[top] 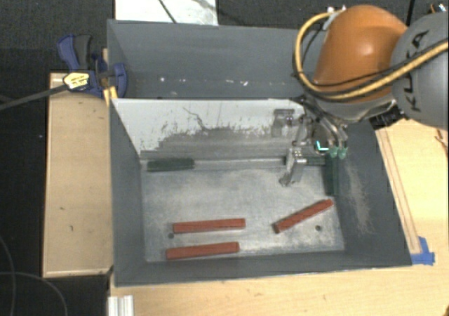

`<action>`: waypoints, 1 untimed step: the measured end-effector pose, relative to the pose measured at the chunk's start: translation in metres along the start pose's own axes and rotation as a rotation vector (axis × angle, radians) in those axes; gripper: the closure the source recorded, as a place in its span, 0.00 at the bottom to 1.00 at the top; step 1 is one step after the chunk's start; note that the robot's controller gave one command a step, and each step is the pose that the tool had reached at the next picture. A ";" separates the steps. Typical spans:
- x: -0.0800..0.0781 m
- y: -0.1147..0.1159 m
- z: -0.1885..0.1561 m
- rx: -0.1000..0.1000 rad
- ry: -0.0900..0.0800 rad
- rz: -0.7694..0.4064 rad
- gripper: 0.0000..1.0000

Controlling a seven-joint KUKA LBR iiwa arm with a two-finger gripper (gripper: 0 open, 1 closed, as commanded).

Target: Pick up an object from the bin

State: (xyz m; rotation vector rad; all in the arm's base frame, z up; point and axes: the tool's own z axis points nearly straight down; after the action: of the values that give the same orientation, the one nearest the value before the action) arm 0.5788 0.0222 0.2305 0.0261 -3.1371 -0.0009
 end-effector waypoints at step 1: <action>0.055 -0.019 0.131 0.000 0.004 -0.008 0.00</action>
Offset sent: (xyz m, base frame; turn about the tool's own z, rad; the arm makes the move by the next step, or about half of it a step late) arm -0.0522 -0.0191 -0.1269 -0.0100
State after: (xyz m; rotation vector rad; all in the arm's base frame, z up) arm 0.5240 0.0025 0.0995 0.0379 -3.1334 -0.0002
